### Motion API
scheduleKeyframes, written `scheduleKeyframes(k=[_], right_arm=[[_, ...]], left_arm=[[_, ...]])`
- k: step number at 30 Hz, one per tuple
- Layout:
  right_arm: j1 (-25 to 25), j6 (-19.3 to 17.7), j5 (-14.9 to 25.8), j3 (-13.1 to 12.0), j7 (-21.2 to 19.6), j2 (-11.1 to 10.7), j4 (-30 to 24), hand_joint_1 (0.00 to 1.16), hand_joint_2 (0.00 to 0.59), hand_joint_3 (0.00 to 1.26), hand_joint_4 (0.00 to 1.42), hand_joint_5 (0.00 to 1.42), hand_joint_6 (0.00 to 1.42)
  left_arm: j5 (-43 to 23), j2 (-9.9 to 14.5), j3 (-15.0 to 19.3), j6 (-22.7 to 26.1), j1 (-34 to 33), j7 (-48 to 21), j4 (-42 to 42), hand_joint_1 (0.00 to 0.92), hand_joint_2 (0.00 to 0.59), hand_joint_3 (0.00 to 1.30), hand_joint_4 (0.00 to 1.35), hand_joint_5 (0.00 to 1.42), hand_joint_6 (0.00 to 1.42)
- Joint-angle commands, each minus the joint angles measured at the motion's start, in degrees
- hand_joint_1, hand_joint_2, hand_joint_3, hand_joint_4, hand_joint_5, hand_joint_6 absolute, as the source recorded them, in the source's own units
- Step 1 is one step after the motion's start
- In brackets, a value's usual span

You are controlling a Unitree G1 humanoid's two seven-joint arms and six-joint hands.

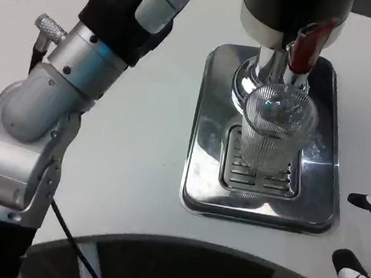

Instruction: Grasp the cup under the faucet to collect the drink, then remove the cup.

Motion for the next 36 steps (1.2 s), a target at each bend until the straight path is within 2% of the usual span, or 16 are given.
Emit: scheduleKeyframes(k=[1,12,23,36], right_arm=[[0.5,0.0,-0.3,-0.1,-0.7,-0.4,-0.9,0.21,0.42,0.15,0.0,0.0,0.0],[1.1,-0.8,0.4,-0.8,-0.8,-0.4,-0.9,0.21,0.42,0.15,0.0,0.0,0.0],[1.6,-1.2,1.4,-1.6,-0.8,-0.6,-0.9,0.21,0.42,0.15,0.0,0.0,0.0],[2.8,-2.4,1.6,-1.8,-0.8,-0.3,-0.9,0.21,0.42,0.15,0.0,0.0,0.0]], left_arm=[[-1.5,0.2,0.4,4.5,-3.0,-4.2,0.3,0.0,0.099,0.3,0.28,0.37,0.4],[1.0,-0.8,-1.2,9.2,-5.1,-10.1,5.6,0.0,0.107,0.24,0.2,0.31,0.33],[6.8,-1.5,-3.6,7.8,-6.0,-15.1,14.0,0.0,0.11,0.19,0.13,0.23,0.26],[6.4,-2.8,-2.9,4.4,-7.6,-17.7,19.7,0.0,0.111,0.18,0.11,0.22,0.26]])
